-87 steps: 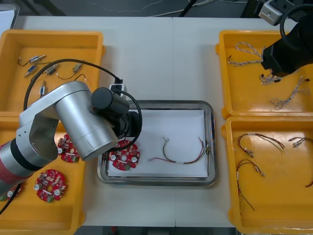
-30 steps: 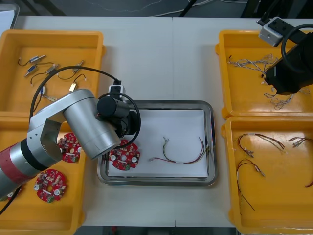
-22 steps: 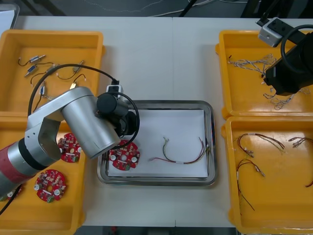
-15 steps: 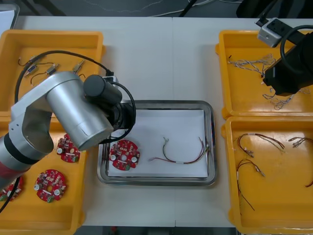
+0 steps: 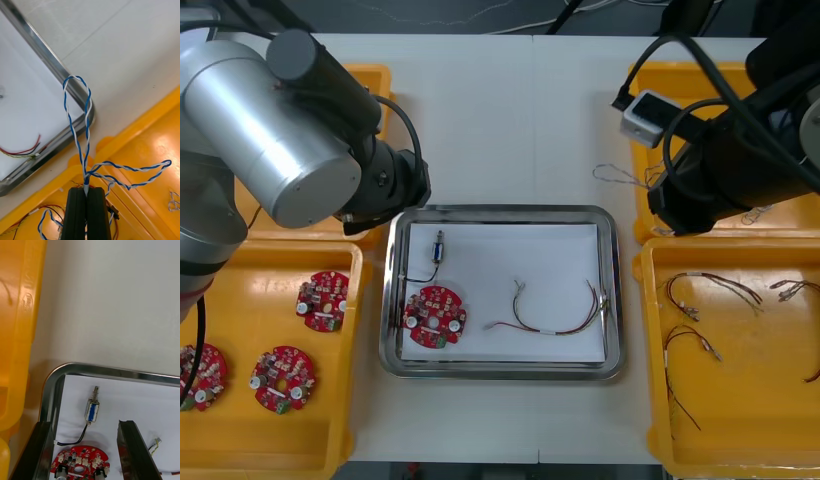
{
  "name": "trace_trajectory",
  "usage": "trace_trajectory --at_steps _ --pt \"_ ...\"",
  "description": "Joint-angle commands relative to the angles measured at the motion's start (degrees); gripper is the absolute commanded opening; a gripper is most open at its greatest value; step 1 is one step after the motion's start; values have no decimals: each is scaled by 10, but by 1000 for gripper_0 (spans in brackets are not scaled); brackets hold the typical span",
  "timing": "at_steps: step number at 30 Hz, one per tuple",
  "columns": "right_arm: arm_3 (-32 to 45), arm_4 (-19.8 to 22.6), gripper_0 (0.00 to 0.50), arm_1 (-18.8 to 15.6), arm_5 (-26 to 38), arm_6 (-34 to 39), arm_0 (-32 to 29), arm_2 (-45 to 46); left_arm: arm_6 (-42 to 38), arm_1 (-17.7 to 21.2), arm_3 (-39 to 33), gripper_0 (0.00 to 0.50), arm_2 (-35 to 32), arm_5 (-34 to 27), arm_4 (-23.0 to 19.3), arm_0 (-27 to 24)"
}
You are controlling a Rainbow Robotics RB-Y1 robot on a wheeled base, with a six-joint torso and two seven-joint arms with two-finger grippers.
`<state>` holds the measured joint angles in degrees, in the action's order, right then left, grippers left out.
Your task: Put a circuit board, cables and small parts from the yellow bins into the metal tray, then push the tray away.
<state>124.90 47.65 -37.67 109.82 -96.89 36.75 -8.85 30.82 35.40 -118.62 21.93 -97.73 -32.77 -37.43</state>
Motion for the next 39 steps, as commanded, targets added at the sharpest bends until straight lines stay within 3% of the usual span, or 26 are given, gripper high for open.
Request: trace_trajectory --at_steps 1,8,14,20,26,33,39 --pt "18 -5 0 29 2 -37 9 -64 62 25 6 500 -48 -4 -37 -24" --pt "14 -51 0 51 -29 -127 20 -155 89 41 39 500 -72 -5 -49 -29" --pt "-9 -63 0 58 -70 -191 27 -208 125 64 95 500 -93 -19 -65 -43" --pt "-36 -75 0 58 -119 -198 32 -253 137 100 143 500 -124 -20 -102 -42" --pt "-75 -84 0 58 -155 -207 39 -274 138 133 167 500 -155 -53 -107 -37" --pt "-114 -95 0 57 -180 -225 46 -294 131 154 171 500 -193 -52 -85 3" --pt "-152 -106 0 52 -225 -236 56 -316 124 165 211 500 -235 -49 -70 2"
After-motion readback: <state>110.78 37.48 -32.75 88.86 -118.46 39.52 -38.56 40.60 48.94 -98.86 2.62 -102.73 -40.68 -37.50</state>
